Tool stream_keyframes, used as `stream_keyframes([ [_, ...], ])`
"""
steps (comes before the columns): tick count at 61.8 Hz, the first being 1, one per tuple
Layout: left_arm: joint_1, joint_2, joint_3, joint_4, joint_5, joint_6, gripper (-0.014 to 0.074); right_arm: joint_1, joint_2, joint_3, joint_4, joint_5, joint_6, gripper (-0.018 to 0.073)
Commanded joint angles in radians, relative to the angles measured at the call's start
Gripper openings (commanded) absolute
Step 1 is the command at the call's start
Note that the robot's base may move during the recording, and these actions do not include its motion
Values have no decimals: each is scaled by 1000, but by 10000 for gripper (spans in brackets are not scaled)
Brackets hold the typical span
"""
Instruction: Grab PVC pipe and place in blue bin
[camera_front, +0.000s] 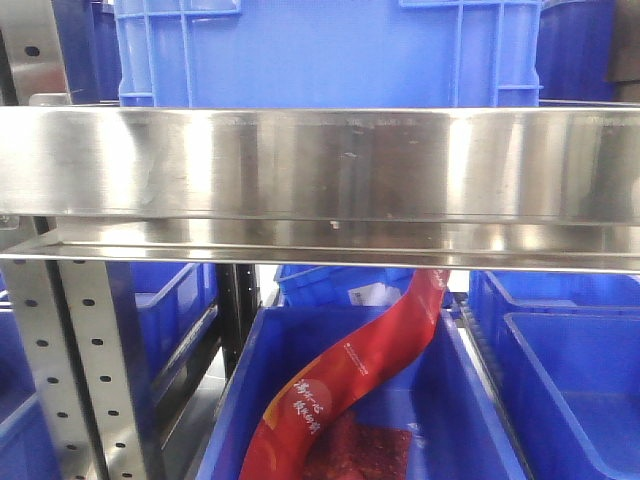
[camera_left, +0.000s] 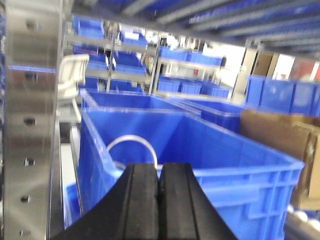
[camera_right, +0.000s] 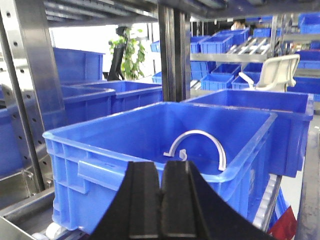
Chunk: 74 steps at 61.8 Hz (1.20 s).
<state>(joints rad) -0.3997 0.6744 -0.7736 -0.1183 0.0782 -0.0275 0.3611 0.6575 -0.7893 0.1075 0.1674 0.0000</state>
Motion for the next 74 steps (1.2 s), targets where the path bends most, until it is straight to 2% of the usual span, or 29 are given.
stream_keyframes([
  [1, 0, -13, 1, -8, -24, 1, -111, 0, -7, 2, -6, -24, -10, -168],
  [42, 0, -13, 1, -8, -24, 1, -111, 0, -7, 4, -6, 5, -10, -168],
  [48, 0, -13, 1, -8, -24, 1, -111, -15, -23, 42, -88, -10, -10, -168],
  [57, 0, -13, 1, -8, -24, 1, -111, -100, -91, 140, -87, -115, 0, -168],
  [74, 0, -13, 1, -8, -24, 1, -111, -373, -281, 384, -87, -124, 0, -168],
])
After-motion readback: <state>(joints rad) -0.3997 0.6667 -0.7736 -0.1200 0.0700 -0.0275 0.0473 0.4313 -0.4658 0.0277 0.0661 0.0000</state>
